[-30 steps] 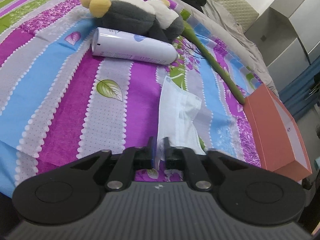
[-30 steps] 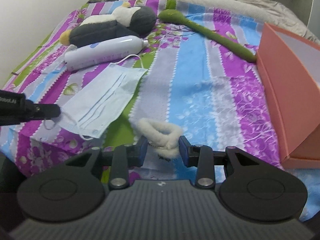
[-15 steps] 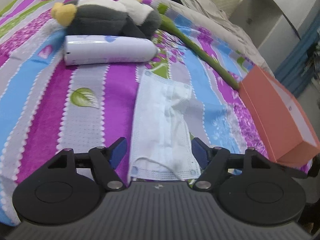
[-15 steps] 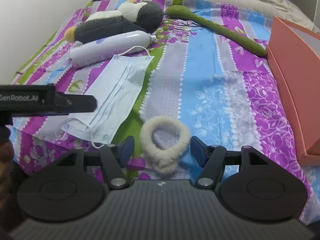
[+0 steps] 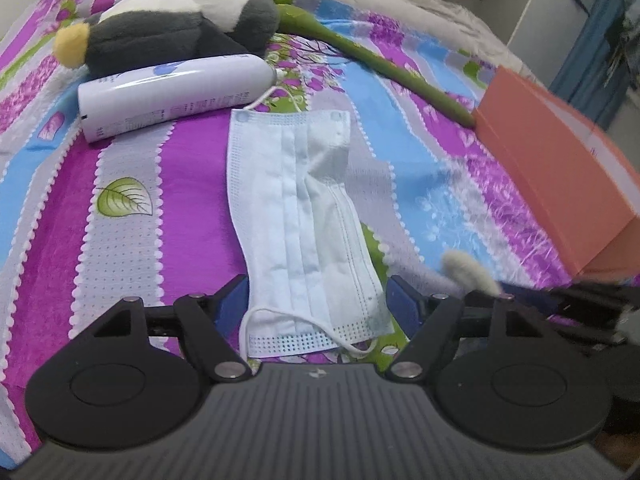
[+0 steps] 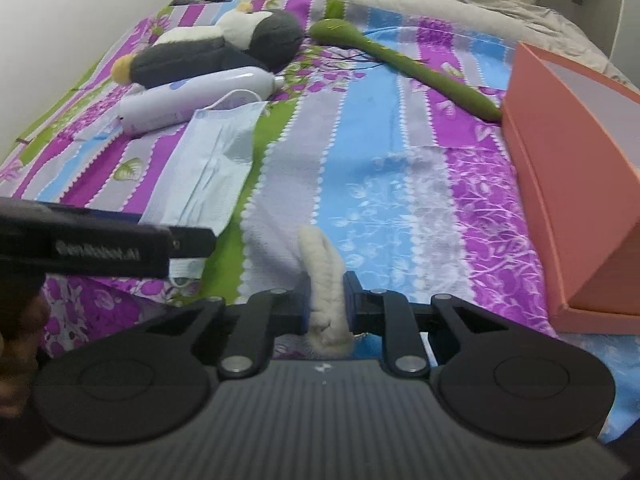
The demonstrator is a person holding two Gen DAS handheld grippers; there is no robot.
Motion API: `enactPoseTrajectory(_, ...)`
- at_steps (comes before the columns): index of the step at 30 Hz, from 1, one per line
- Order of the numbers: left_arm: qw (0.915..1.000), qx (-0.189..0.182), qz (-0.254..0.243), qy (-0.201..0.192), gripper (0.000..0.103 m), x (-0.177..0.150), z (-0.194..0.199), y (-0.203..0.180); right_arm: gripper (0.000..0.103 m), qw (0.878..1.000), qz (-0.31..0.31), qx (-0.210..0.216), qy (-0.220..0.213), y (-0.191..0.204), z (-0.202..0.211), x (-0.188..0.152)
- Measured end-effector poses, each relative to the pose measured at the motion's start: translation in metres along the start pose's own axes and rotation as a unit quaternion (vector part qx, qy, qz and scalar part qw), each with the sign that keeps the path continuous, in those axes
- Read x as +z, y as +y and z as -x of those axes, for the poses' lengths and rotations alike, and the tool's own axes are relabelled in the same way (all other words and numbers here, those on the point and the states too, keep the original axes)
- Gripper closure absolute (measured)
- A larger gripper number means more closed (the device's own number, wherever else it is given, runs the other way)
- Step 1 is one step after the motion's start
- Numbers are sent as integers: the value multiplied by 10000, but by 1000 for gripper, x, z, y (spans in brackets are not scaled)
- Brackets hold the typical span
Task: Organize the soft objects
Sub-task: 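Lift the face mask with the left tool while the right tool lifts the hair tie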
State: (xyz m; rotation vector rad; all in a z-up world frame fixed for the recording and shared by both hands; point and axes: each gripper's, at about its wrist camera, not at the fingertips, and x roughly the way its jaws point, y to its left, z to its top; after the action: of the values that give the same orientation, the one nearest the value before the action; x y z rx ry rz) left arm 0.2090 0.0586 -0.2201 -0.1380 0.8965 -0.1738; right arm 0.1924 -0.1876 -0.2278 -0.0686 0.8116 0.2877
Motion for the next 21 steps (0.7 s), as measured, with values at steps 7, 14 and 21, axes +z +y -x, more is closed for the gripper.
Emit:
enactPoseTrajectory(7, 9980, 502, -368, 106, 32, -6, -19, -19, 83, 9998, -177, -104, 40, -10, -3, -5)
enactPoseTrajectory(14, 9955, 826, -432, 162, 90, 1, -17, -26, 83, 9990, -432, -116, -31, -21, 6, -3)
enactPoseTrajectory(21, 9980, 560, -293, 42, 96, 17, 2, -37, 83, 9971, -668, -213, -281, -35, 31, 6)
